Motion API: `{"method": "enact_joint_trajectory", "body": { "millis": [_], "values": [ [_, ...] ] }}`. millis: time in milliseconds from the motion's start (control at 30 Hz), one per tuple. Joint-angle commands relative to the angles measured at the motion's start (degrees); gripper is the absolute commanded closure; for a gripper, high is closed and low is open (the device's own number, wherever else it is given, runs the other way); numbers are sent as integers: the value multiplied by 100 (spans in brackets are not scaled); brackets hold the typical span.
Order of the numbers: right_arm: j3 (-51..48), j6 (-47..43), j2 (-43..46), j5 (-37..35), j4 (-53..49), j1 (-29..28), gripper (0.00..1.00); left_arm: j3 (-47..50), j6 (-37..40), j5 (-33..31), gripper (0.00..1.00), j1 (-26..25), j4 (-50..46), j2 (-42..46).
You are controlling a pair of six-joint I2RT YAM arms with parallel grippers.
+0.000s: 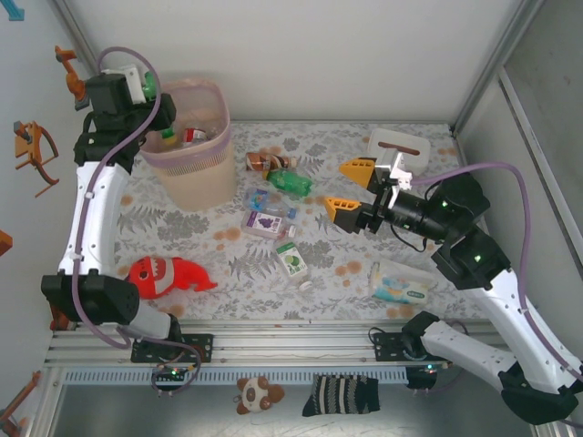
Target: Put the plastic bottles in the bin
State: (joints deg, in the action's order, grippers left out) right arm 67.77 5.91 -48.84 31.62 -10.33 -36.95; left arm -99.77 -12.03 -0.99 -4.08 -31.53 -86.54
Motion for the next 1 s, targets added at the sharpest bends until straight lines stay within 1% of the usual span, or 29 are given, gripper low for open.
{"method": "enact_joint_trajectory", "body": {
  "millis": [0, 133, 267, 400, 800, 967],
  "values": [
    [173, -14, -20, 1, 55, -32, 25, -48, -392, -462, 61, 56, -319, -137],
    [158, 30, -57, 29, 87, -31, 25, -216, -647, -596, 58, 87, -880, -485],
    [160, 76, -92, 71, 126, -32, 25, -642, -807, -673, 58, 100, -1667, -1004],
    [166, 77, -117, 99, 128, -32, 25, -975, -831, -525, 56, 100, -2144, -1441],
    [98, 81, -100, 82, 117, -31, 25, -1150, -854, -298, 47, 100, -2726, -2262],
    [123, 95, -83, 82, 105, -32, 25, -1333, -827, -262, 42, 100, -2803, -2310]
  ]
}}
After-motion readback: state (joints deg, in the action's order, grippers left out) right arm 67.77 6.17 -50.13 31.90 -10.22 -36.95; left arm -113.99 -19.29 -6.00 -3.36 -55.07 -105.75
